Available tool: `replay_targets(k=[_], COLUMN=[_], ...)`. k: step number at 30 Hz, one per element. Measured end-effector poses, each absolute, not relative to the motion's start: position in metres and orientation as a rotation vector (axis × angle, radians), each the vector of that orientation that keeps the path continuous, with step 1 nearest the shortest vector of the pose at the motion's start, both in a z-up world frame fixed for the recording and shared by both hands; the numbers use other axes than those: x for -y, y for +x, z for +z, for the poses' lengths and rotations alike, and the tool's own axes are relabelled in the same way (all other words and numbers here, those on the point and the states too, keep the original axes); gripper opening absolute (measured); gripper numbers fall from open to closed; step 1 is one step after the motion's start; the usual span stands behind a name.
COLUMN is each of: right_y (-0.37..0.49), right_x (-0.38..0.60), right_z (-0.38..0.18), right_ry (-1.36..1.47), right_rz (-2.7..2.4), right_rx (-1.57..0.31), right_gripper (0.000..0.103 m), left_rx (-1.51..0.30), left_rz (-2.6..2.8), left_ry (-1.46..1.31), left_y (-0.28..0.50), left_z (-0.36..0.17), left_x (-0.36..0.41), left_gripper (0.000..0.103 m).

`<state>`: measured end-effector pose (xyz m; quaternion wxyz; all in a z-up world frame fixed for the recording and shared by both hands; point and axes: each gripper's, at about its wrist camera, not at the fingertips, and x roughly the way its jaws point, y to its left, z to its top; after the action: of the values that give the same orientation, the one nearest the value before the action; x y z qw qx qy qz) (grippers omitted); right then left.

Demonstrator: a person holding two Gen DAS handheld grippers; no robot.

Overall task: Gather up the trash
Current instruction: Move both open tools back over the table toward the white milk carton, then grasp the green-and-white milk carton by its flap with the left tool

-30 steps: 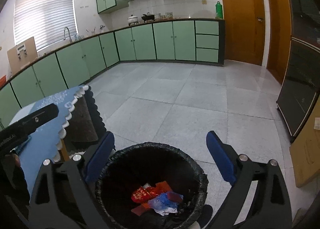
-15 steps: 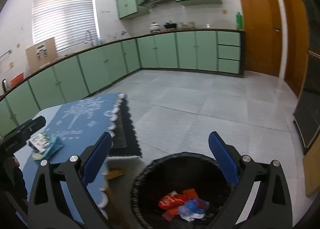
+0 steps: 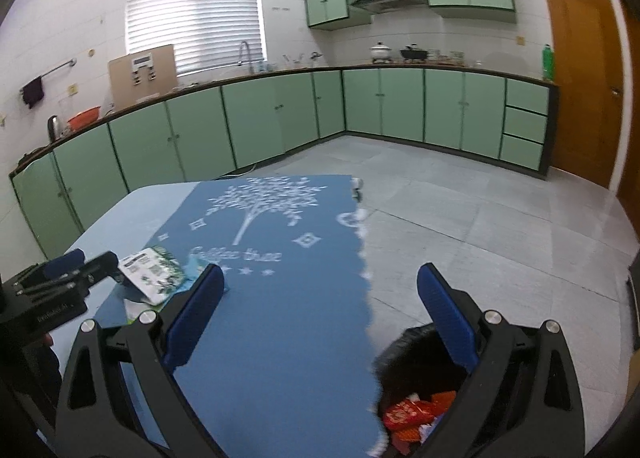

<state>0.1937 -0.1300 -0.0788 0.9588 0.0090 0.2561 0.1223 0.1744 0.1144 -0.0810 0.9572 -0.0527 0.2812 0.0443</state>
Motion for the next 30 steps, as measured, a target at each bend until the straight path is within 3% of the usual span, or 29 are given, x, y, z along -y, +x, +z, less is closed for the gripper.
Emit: replay_targets(k=[14, 25, 27, 29, 30], right_y=[0.214, 0.224, 0.226, 0.227, 0.227], right_x=[0.100, 0.092, 0.091, 0.088, 0.087], right_z=[-0.091, -0.100, -0.101, -0.102, -0.102], right_ry=[0.004, 0.000, 0.003, 0.002, 0.001], right_rz=[0.270, 0.288, 0.291, 0.295, 0.299], right_rx=[-0.553, -0.573, -0.579, -0.583, -0.586], right_gripper=[0.094, 0.094, 0.094, 0.095, 0.095], left_rx=[-0.671, -0.703, -0.702, -0.708, -0.706], left_rz=[0.078, 0.069, 0.066, 0.053, 0.051], left_ry=[-0.179, -0.222, -0.235, -0.252, -0.258], left_y=[0.198, 0.226, 0.230, 0.234, 0.235], left_z=[-0.112, -0.120, -0.121, -0.121, -0.121], left_x=[-0.138, -0.145, -0.146, -0.147, -0.147], left_gripper=[0.063, 0.062, 0.051, 0.033, 0.031])
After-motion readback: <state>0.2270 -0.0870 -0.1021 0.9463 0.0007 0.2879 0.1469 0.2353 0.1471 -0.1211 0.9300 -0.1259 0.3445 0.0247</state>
